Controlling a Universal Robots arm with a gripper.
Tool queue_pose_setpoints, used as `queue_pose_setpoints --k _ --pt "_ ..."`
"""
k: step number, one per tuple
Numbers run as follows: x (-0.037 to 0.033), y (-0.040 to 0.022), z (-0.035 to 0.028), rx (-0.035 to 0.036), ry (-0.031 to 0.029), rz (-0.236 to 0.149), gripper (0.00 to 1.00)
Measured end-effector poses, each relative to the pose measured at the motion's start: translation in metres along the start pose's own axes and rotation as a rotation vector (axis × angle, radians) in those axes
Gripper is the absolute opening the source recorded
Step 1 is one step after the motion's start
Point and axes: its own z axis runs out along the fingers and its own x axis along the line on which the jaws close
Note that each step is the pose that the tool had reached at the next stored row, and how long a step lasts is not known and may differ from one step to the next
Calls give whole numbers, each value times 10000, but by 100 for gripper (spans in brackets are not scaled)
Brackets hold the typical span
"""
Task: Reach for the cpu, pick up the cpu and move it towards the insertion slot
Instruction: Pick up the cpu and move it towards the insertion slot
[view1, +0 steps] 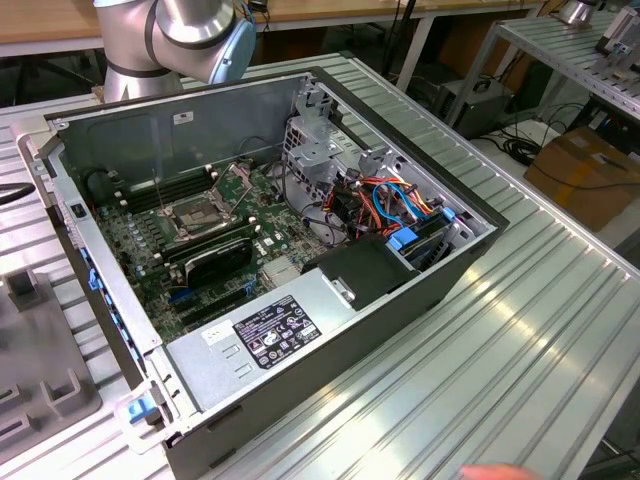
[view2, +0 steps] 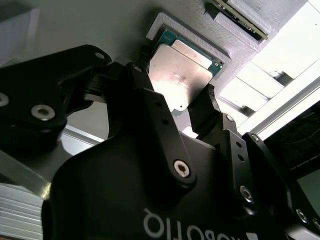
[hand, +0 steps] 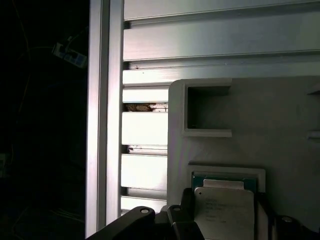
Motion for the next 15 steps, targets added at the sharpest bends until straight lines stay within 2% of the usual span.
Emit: queue_pose_setpoints --k 9,15 --pt "0 1 -21 -1 -1 0 55" --pt "0 2 -96 0 2 0 55"
